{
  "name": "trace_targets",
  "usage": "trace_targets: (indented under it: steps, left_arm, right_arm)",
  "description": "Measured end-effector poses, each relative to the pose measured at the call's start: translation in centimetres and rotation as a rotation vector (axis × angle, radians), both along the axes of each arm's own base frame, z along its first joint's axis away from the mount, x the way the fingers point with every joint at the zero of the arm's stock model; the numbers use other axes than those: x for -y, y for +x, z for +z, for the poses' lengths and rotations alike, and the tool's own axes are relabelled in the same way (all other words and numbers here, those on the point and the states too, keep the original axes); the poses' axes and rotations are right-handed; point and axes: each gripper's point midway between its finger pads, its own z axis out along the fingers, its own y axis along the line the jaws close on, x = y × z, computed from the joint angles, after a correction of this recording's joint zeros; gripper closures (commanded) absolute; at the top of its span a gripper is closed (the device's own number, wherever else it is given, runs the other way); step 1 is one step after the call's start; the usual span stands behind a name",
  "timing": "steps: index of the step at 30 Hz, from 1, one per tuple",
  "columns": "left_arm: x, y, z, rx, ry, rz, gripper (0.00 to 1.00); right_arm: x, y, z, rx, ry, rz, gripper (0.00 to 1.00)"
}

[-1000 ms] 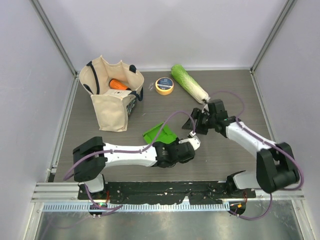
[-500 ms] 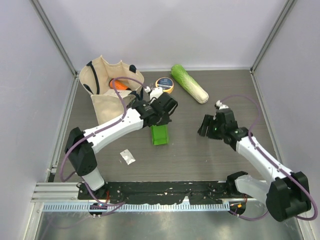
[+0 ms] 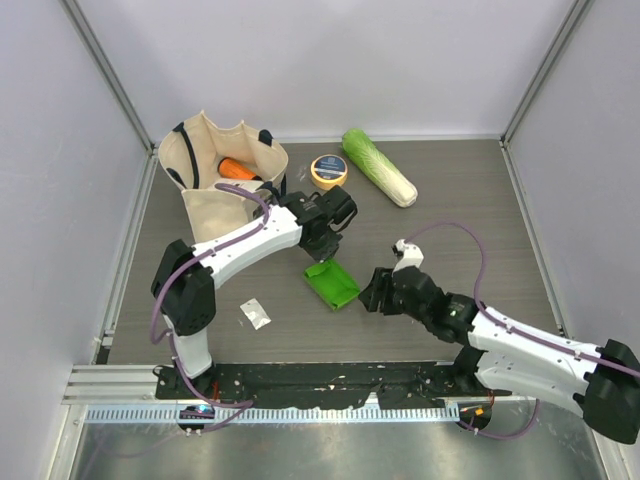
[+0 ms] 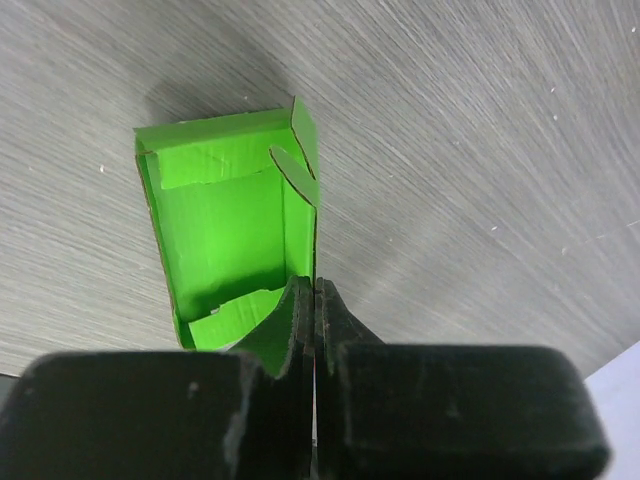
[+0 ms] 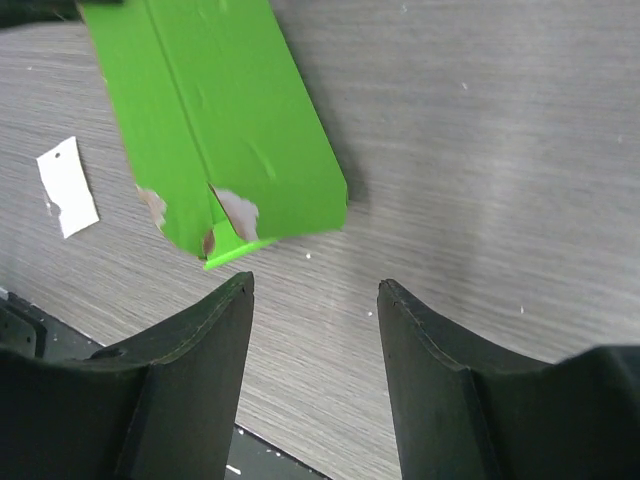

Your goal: Fold the paper box

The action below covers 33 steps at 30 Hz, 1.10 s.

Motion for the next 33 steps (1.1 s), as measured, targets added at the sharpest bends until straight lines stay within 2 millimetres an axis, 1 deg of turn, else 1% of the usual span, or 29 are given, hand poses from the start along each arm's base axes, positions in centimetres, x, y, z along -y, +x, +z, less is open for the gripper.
trace_targets:
  steps: [1, 3, 4, 6, 7, 9, 10, 11, 12, 14, 16, 19, 21, 23, 24, 26, 27, 30, 31, 32, 33]
  left_arm:
    - [0.0, 0.0, -0.1, -0.002, -0.004, 0.019, 1.00]
    - [0.1, 0.1, 0.0, -0.002, -0.019, 0.059, 0.88]
    - [0.1, 0.2, 0.0, -0.003, -0.026, 0.075, 0.76]
    - [0.1, 0.2, 0.1, -0.005, -0.030, 0.086, 0.64]
    - [0.1, 0.2, 0.0, -0.007, -0.032, 0.094, 0.49]
    - [-0.1, 0.2, 0.0, -0.005, -0.027, 0.102, 0.35]
    - [-0.2, 0.2, 0.1, -0.001, -0.023, 0.103, 0.24]
    - [-0.3, 0.3, 0.2, 0.004, -0.019, 0.099, 0.20]
    - [-0.4, 0.3, 0.4, 0.015, -0.015, 0.092, 0.11]
    - [-1.1, 0.3, 1.5, 0.053, -0.011, 0.070, 0.00]
    - [-2.2, 0.1, 3.1, 0.111, -0.008, 0.041, 0.00]
    - [-4.8, -0.9, 6.2, 0.243, -0.026, -0.046, 0.00]
    - [-6.7, -2.2, 7.9, 0.363, -0.052, -0.147, 0.00]
    - [-8.0, -3.4, 8.8, 0.483, -0.088, -0.241, 0.00]
    - [-8.7, -4.1, 8.7, 0.529, -0.093, -0.293, 0.03]
    - [-9.4, -5.2, 7.5, 0.586, -0.084, -0.401, 0.12]
    - [-9.5, -5.6, 6.8, 0.599, -0.073, -0.448, 0.22]
    - [-8.6, -5.6, 4.1, 0.570, -0.012, -0.596, 0.44]
    - [-8.1, -5.3, 3.1, 0.548, 0.005, -0.634, 0.48]
    - [-7.7, -5.0, 2.2, 0.525, 0.018, -0.665, 0.55]
    - [-7.1, -4.8, 0.3, 0.480, 0.036, -0.710, 0.57]
  right_arm:
    - [-0.1, -0.4, -0.4, 0.000, 0.004, -0.008, 0.43]
    - [0.0, -1.0, -1.2, -0.002, 0.015, -0.042, 0.43]
    - [0.1, -1.0, -1.4, -0.003, 0.021, -0.061, 0.43]
    - [0.1, -0.8, -1.5, 0.000, 0.038, -0.099, 0.42]
    - [0.0, -0.7, -1.4, 0.005, 0.049, -0.113, 0.41]
    - [-0.3, -0.3, -1.2, 0.018, 0.058, -0.124, 0.40]
    - [-0.4, -0.2, -1.3, 0.022, 0.053, -0.128, 0.39]
    - [-0.3, 0.0, -1.5, 0.027, 0.039, -0.134, 0.39]
    - [-0.2, 0.1, -1.7, 0.031, 0.024, -0.140, 0.39]
    - [-0.1, 0.5, -1.7, 0.039, 0.004, -0.153, 0.39]
    - [-0.2, 1.1, -1.1, 0.056, -0.009, -0.168, 0.39]
    - [-0.4, 2.4, 0.2, 0.085, -0.016, -0.190, 0.39]
    - [-0.4, 3.2, 0.7, 0.098, -0.033, -0.198, 0.39]
    - [-0.1, 3.8, 0.6, 0.103, -0.058, -0.202, 0.39]
    - [0.3, 4.1, 0.4, 0.106, -0.076, -0.204, 0.39]
    - [1.0, 4.8, 0.1, 0.106, -0.103, -0.200, 0.39]
    - [1.2, 5.1, 0.1, 0.114, -0.113, -0.190, 0.39]
    - [1.3, 6.6, 0.5, 0.154, -0.120, -0.152, 0.39]
    - [1.3, 7.1, 0.6, 0.166, -0.129, -0.133, 0.39]
    - [1.3, 7.6, 0.6, 0.174, -0.143, -0.112, 0.39]
    - [1.1, 8.0, 0.7, 0.179, -0.155, -0.088, 0.39]
